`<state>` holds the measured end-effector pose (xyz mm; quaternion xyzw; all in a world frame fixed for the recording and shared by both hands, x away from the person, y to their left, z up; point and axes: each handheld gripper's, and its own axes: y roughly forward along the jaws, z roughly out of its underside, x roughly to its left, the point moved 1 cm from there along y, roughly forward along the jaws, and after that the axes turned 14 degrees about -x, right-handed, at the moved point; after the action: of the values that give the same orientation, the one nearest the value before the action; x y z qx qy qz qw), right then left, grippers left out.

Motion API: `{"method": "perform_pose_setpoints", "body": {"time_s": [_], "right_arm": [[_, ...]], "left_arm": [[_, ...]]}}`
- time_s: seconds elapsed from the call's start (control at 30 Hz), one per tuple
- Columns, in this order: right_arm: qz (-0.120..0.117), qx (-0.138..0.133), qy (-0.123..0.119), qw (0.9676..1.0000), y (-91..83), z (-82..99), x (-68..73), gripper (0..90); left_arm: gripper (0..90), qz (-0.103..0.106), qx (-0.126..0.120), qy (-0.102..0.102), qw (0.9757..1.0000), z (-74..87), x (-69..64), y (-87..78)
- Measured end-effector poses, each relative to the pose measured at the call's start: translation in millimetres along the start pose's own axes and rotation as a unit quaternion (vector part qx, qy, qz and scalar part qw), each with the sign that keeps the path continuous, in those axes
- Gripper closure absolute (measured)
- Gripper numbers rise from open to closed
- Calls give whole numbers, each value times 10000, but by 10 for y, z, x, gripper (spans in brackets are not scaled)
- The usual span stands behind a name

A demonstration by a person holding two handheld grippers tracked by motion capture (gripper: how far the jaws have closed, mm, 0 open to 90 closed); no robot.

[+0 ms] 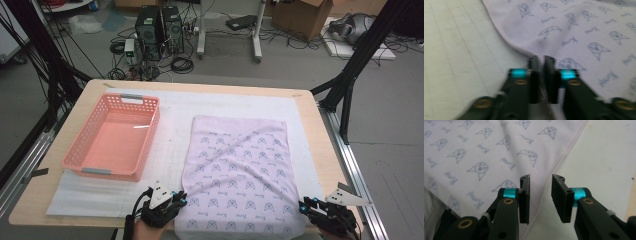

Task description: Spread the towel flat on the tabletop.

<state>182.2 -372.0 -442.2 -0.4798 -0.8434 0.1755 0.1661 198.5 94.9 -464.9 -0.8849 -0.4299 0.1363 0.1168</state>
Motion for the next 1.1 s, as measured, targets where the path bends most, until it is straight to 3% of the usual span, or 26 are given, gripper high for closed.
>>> {"method": "perform_pose_setpoints", "body": {"time_s": [0.1, 0.23, 0.27, 0.33, 0.37, 0.4, 0.43, 0.53, 0.63, 0.7, 0.73, 0.8, 0.87, 0.97, 1.03, 1.1], "right_arm": [[86, -32, 48, 9999, 39, 1, -25, 644], [83, 12, 43, 10000, 122, -10, -7, 641], [67, 38, -1, 10000, 158, -12, 6, 639], [66, 174, -111, 9998, 243, -9, 49, 655], [155, 181, -198, 9995, 256, -13, 75, 715], [131, 202, -227, 9995, 257, -21, 74, 849], [17, 227, -202, 9995, 251, -23, 68, 876], [111, 360, -322, 9988, 176, -22, 57, 888], [214, 475, -317, 9981, -12, 38, -9, 888], [265, 506, -314, 9979, -109, 73, -51, 874], [160, 463, -296, 9984, -132, 87, -61, 829], [168, 373, -212, 9989, -141, 93, -71, 688], [166, 251, -71, 9995, -142, 86, -83, 661], [207, 170, -59, 9996, -135, 80, -76, 644], [219, 188, -20, 9996, -124, 88, -73, 631], [214, 171, -2, 9996, -109, 91, -87, 624]], "left_arm": [[871, -13, 92, 11, 10000, 26, -26, -133], [858, 56, 40, -35, 10000, 102, -61, -294], [829, 75, 15, -67, 9999, 108, -60, -303], [657, 90, -45, -145, 9998, 101, -57, -287], [598, 73, -70, -157, 9998, 98, -56, -279], [569, 68, -98, -164, 9998, 97, -51, -270], [533, 60, -118, -163, 9998, 96, -44, -260], [486, 31, -218, -205, 9995, 76, -8, -243], [456, 24, -335, -300, 9990, 45, 32, -230], [458, 38, -361, -352, 9987, 34, 45, -216], [464, 82, -352, -367, 9987, 31, 44, -203], [504, 196, -278, -370, 9987, 32, 21, -149], [531, 282, -194, -337, 9988, 34, -19, -85], [587, 261, -136, -40, 9996, 48, -121, -2], [696, 6, -137, 259, 9996, 54, -154, 1], [856, 19, -111, 209, 9997, 52, -140, -6]]}}
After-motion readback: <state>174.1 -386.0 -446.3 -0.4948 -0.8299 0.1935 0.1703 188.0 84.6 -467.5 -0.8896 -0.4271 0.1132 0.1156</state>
